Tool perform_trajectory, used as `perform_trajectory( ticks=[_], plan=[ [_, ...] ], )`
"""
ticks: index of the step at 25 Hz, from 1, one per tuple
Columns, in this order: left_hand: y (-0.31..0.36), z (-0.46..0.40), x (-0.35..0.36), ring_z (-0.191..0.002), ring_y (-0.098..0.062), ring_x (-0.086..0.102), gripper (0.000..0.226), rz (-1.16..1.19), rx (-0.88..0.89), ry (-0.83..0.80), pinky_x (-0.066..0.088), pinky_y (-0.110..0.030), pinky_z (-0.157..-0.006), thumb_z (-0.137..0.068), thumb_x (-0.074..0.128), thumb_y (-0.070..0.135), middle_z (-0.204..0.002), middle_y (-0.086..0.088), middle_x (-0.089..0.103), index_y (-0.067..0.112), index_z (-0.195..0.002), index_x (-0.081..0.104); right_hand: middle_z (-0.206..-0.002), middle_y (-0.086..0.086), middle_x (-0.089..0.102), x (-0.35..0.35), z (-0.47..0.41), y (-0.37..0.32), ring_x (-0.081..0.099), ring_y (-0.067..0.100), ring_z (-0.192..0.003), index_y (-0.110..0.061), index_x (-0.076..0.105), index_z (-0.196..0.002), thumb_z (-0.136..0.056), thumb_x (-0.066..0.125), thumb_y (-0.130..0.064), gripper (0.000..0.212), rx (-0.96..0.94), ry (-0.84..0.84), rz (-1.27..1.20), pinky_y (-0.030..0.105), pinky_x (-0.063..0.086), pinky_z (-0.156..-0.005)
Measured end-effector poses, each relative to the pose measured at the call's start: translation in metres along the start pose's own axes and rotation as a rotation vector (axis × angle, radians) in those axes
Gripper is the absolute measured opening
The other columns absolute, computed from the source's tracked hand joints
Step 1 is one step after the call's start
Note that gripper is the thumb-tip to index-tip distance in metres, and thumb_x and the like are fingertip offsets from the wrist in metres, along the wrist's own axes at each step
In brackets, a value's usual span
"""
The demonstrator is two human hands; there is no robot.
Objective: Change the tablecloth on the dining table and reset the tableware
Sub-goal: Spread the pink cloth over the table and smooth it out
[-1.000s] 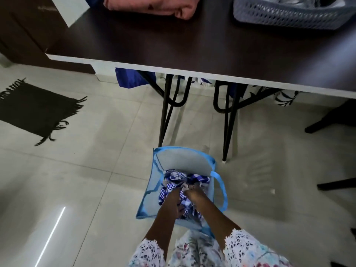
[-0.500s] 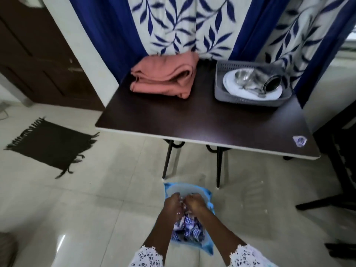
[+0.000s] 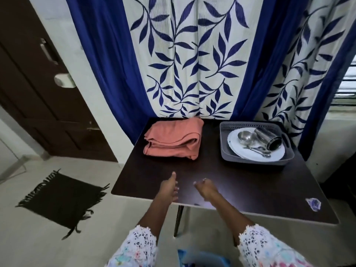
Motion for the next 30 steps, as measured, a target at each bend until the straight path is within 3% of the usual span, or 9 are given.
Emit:
perform_trajectory(
  ticks=[3,5,7,12,17,20,23,26,30],
  plan=[
    [0.066,-0.057,-0.027,-0.086,-0.025,0.054,0.058,-0.018,0.075,0.080,0.045,-0.037,-0.081,-0.091,0.039,0.060,-0.099,-0.013,0.055,0.006,-0.109,0.052,-0.138,0.019,0.044,-0.011,-0.046,-0.051,0.044,0.030,-0.127,-0.002,0.035,-0.137,-0.089,0.054,-0.049,0.070,-0.035,0.109,-0.152,0.035,0.034,-0.106],
    [0.114,-0.104,-0.044,-0.126,-0.035,0.043,0.078,-0.101,0.141,0.148,0.036,-0.044,-0.106,-0.091,0.036,0.062,-0.141,-0.018,0.040,0.002,-0.141,0.033,-0.145,0.024,0.033,-0.020,-0.089,-0.088,0.038,0.037,-0.132,0.001,0.023,-0.144,-0.087,0.052,-0.055,0.084,-0.025,0.226,-0.227,0.038,0.033,-0.107],
    [0.166,-0.157,-0.056,-0.136,-0.036,0.031,0.082,-0.175,0.241,0.203,0.028,-0.043,-0.113,-0.092,0.036,0.060,-0.150,-0.021,0.027,0.000,-0.146,0.025,-0.146,0.024,0.029,-0.029,-0.144,-0.121,0.037,0.039,-0.131,-0.003,0.017,-0.147,-0.086,0.048,-0.060,0.089,-0.012,0.365,-0.261,0.044,0.033,-0.107],
    [0.239,-0.280,-0.071,-0.138,-0.035,0.027,0.088,-0.425,0.220,0.217,0.023,-0.046,-0.113,-0.087,0.038,0.066,-0.153,-0.018,0.024,0.005,-0.148,0.019,-0.148,0.017,0.029,-0.044,-0.255,-0.153,0.022,0.036,-0.140,-0.010,0.022,-0.147,-0.078,0.059,-0.058,0.091,0.217,0.554,-0.130,0.067,0.015,-0.107],
    [0.221,-0.362,-0.054,-0.133,-0.038,0.034,0.111,-0.529,0.158,0.051,0.030,-0.049,-0.111,-0.068,0.052,0.080,-0.149,-0.019,0.027,0.006,-0.146,0.022,-0.148,0.019,0.031,-0.034,-0.308,-0.106,0.037,0.036,-0.133,-0.010,0.005,-0.148,-0.047,0.088,-0.051,0.137,0.255,0.397,-0.233,0.048,0.035,-0.109],
    [0.203,-0.374,-0.049,-0.128,-0.039,0.038,0.106,-0.589,0.154,0.154,0.033,-0.051,-0.107,-0.069,0.052,0.078,-0.143,-0.022,0.035,0.004,-0.142,0.028,-0.144,0.013,0.040,-0.036,-0.321,-0.093,0.045,0.030,-0.128,-0.007,0.021,-0.142,-0.047,0.091,-0.040,0.124,0.235,0.380,-0.360,0.040,0.039,-0.107],
    [0.199,-0.379,-0.048,-0.126,-0.038,0.042,0.105,-0.518,0.134,0.016,0.035,-0.046,-0.105,-0.070,0.061,0.071,-0.142,-0.020,0.038,0.004,-0.142,0.024,-0.139,0.011,0.044,-0.036,-0.317,-0.092,0.048,0.027,-0.124,-0.006,0.028,-0.138,-0.052,0.091,-0.032,0.110,0.212,0.380,-0.427,0.036,0.042,-0.103],
    [0.188,-0.373,-0.054,-0.120,-0.036,0.050,0.123,-0.362,-0.004,-0.153,0.040,-0.046,-0.104,-0.050,0.075,0.070,-0.139,-0.018,0.044,0.005,-0.143,0.028,-0.135,0.009,0.046,-0.026,-0.298,-0.083,0.049,0.026,-0.122,-0.005,0.029,-0.137,-0.052,0.092,-0.029,0.108,0.212,0.350,-0.487,0.035,0.043,-0.101],
    [0.162,-0.341,-0.068,-0.119,-0.036,0.050,0.095,-0.392,-0.039,-0.220,0.040,-0.042,-0.104,-0.071,0.072,0.053,-0.139,-0.021,0.045,0.004,-0.142,0.034,-0.126,0.005,0.054,-0.005,-0.255,-0.065,0.056,0.025,-0.112,-0.007,0.041,-0.130,-0.040,0.094,-0.036,0.108,0.244,0.328,-0.552,0.037,0.048,-0.096]
  ],
)
Point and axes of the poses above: each hand's wrist, its own z-axis away from the middle knuckle, its own x-axis out of the palm, y = z × x, the point moved 6 cm from there along -z, towards the middle knuckle
